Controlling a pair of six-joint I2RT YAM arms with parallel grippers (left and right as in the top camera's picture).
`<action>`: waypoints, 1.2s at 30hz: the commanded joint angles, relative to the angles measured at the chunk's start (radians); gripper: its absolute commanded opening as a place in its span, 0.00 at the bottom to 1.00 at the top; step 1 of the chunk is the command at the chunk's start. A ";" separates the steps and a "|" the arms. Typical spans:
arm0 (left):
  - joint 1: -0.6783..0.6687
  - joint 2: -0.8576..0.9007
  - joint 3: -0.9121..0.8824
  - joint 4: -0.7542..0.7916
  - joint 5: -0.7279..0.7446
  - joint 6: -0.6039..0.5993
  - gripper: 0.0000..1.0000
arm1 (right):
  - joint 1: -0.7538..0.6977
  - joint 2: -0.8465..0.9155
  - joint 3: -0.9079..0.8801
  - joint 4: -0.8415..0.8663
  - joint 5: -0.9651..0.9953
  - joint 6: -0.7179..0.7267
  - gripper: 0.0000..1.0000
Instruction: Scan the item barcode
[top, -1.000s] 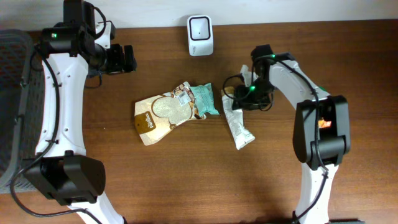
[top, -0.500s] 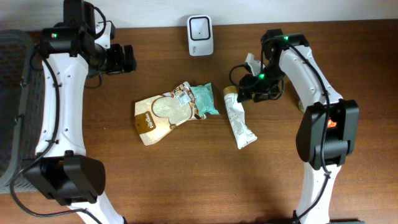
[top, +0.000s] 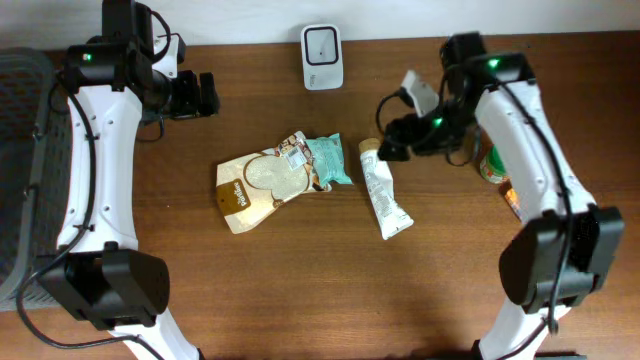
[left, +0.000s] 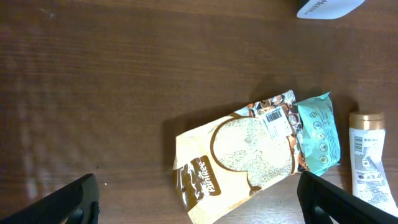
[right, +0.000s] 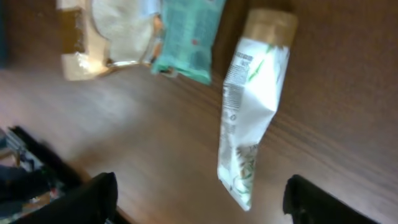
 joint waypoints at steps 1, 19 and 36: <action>0.003 0.002 0.001 -0.001 0.010 0.019 0.99 | -0.011 0.042 -0.157 0.119 -0.048 0.048 0.98; 0.003 0.002 0.001 -0.001 0.010 0.019 0.99 | -0.003 0.112 -0.470 0.502 -0.103 0.097 0.92; 0.003 0.002 0.001 -0.001 0.010 0.019 0.99 | -0.004 0.150 -0.468 0.515 -0.179 0.097 0.14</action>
